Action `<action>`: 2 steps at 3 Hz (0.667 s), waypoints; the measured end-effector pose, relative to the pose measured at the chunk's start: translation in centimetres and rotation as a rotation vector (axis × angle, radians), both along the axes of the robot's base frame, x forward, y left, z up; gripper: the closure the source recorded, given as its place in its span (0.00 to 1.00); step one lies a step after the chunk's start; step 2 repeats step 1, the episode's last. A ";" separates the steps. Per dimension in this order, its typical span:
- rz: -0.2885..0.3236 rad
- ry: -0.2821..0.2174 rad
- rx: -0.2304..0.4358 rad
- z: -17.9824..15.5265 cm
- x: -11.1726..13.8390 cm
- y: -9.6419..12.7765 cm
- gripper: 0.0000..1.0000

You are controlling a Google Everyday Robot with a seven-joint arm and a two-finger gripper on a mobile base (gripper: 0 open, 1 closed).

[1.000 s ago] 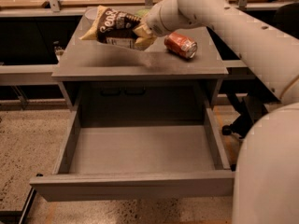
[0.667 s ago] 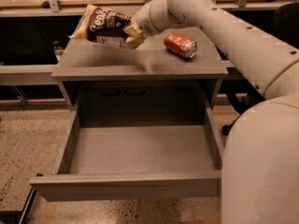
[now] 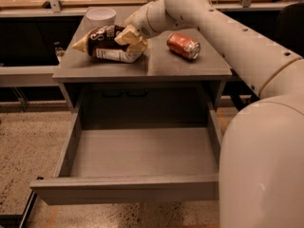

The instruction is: Pick brown chip bag from top drawer and place on counter

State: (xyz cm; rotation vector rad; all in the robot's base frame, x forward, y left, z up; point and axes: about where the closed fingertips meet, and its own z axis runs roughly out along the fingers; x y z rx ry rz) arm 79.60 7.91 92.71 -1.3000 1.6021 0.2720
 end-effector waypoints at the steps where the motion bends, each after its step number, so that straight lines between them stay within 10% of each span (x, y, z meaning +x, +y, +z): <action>1: 0.003 0.003 0.000 -0.2 0.0 0.2 0.00; 2: 0.003 0.003 0.000 -0.2 0.0 0.2 0.00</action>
Offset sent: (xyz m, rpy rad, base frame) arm 0.0000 0.0000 0.0000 0.0000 0.0000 0.0000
